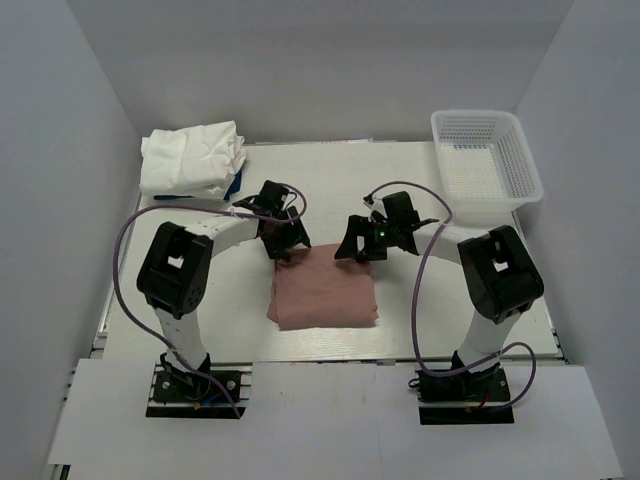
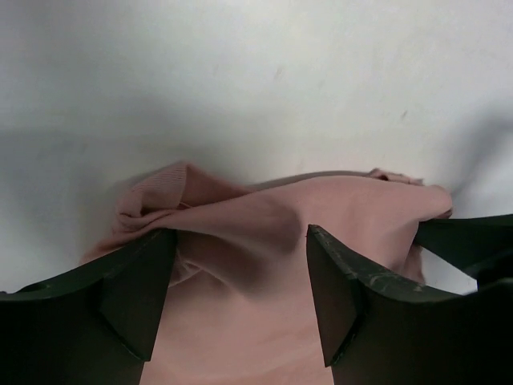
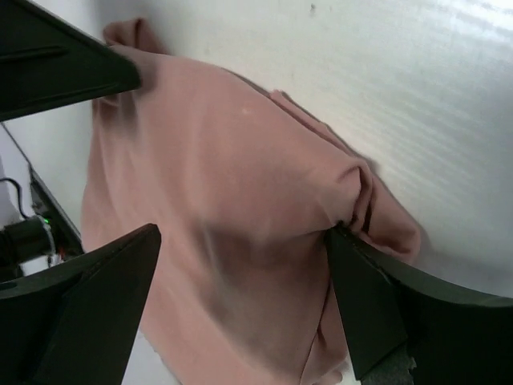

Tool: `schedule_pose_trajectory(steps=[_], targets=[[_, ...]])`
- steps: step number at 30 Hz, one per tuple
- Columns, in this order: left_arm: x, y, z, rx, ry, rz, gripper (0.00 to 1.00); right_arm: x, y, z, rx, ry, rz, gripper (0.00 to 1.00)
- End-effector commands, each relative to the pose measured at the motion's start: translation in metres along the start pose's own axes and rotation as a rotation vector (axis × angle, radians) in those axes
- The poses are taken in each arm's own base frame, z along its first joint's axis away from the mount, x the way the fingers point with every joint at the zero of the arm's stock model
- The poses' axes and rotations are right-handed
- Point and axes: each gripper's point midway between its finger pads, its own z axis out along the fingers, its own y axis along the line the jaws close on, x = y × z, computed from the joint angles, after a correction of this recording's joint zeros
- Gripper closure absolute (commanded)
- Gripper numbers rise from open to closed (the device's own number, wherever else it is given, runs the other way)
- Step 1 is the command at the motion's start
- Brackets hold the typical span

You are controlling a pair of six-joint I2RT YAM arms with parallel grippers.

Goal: Fold and stack the t-shirts
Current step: Smooth out wrinkles on the folded tshirt

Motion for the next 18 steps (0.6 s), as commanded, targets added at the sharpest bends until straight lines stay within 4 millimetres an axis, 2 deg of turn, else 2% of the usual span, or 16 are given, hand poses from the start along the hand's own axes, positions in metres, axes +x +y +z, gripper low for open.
schedule_pose_trajectory(steps=[1, 2, 5, 6, 8, 9, 11, 12, 13, 14, 15, 17, 18], targets=[[-0.022, -0.004, 0.014, -0.017, -0.036, 0.031, 0.24, -0.035, -0.016, 0.008, 0.089, -0.104, -0.011, 0.09], [-0.022, -0.006, 0.017, -0.018, -0.023, 0.030, 0.25, -0.026, -0.029, 0.012, 0.127, -0.064, 0.021, 0.09], [-0.027, -0.014, 0.016, -0.007, -0.027, 0.031, 0.27, -0.028, -0.030, 0.011, 0.134, -0.063, 0.009, 0.09], [-0.033, -0.021, 0.010, 0.013, -0.046, 0.035, 0.27, -0.029, -0.023, 0.010, 0.097, -0.055, -0.003, 0.09], [-0.044, -0.032, -0.005, 0.034, -0.088, 0.039, 0.25, -0.044, -0.006, 0.001, 0.060, -0.089, -0.050, 0.09], [-0.050, -0.037, -0.013, 0.041, -0.109, 0.041, 0.23, -0.049, 0.009, -0.005, 0.015, -0.100, -0.075, 0.09], [-0.065, -0.050, -0.037, 0.066, -0.171, 0.060, 0.18, -0.059, 0.024, -0.016, -0.004, -0.117, -0.102, 0.09], [-0.070, -0.053, -0.045, 0.065, -0.193, 0.071, 0.12, -0.068, 0.041, -0.030, -0.031, -0.156, -0.132, 0.09], [-0.072, -0.057, -0.054, 0.076, -0.205, 0.083, 0.02, -0.074, 0.049, -0.037, -0.043, -0.174, -0.147, 0.09], [-0.070, -0.067, -0.068, 0.114, -0.216, 0.112, 0.00, -0.080, 0.050, -0.041, -0.029, -0.196, -0.149, 0.09], [-0.071, -0.071, -0.076, 0.135, -0.224, 0.116, 0.00, -0.081, 0.054, -0.055, -0.010, -0.211, -0.146, 0.09], [-0.060, -0.070, -0.083, 0.150, -0.214, 0.134, 0.00, -0.082, 0.052, -0.065, 0.035, -0.246, -0.142, 0.09], [-0.057, -0.069, -0.096, 0.160, -0.223, 0.136, 0.00, -0.083, 0.056, -0.073, 0.037, -0.269, -0.147, 0.09]])
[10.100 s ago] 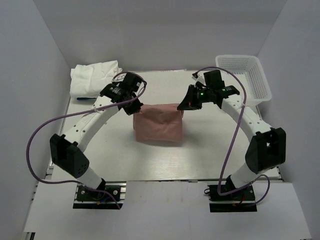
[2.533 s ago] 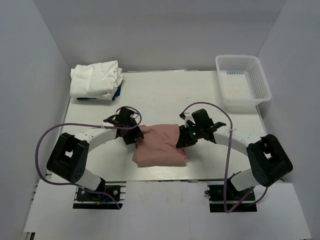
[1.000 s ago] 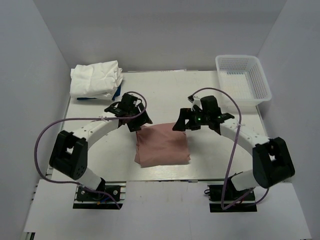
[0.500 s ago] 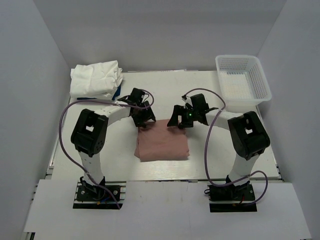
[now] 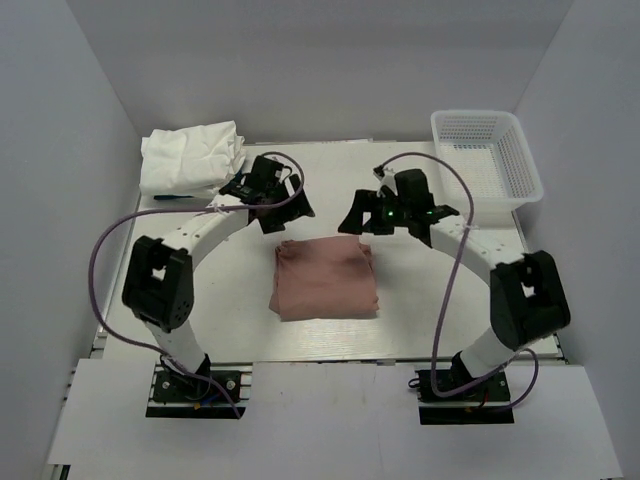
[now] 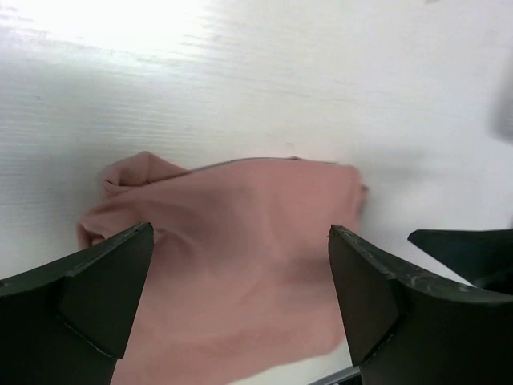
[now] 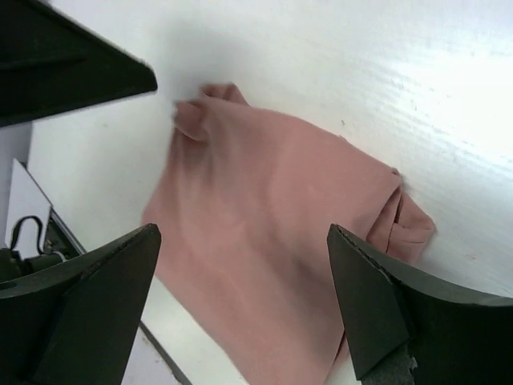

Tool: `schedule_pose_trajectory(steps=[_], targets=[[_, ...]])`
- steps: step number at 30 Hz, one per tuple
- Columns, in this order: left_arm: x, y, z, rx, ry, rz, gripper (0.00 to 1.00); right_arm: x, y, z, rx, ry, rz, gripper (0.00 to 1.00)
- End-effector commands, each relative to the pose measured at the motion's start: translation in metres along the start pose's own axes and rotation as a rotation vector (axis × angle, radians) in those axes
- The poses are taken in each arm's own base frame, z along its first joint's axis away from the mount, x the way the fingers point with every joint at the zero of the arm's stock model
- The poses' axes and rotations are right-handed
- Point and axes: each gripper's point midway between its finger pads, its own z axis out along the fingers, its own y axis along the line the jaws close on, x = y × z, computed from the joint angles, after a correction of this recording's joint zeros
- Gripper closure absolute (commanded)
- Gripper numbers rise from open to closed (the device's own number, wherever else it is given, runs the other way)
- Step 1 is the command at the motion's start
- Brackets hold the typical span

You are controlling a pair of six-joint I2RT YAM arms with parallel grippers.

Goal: Fold and stack the t-shirts
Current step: Smooth out wrinkles on the folded tshirt, then put the neatly folded tshirt into the corner of the board with the left arm

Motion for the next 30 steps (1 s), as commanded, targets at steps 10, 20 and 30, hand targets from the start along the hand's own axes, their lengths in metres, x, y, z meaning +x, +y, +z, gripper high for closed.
schedule_pose_trajectory(steps=[10, 20, 30], targets=[[0.082, 0.067, -0.062, -0.064, 0.050, 0.001, 0.00, 0.002, 0.019, -0.079, 0.093, -0.156, 0.000, 0.09], [0.137, 0.100, -0.014, -0.090, 0.227, 0.009, 0.00, 0.018, 0.016, -0.118, 0.167, -0.226, -0.015, 0.09], [0.163, 0.070, 0.018, 0.043, 0.302, 0.052, 0.19, 0.020, 0.011, -0.126, 0.214, -0.230, -0.017, 0.09]])
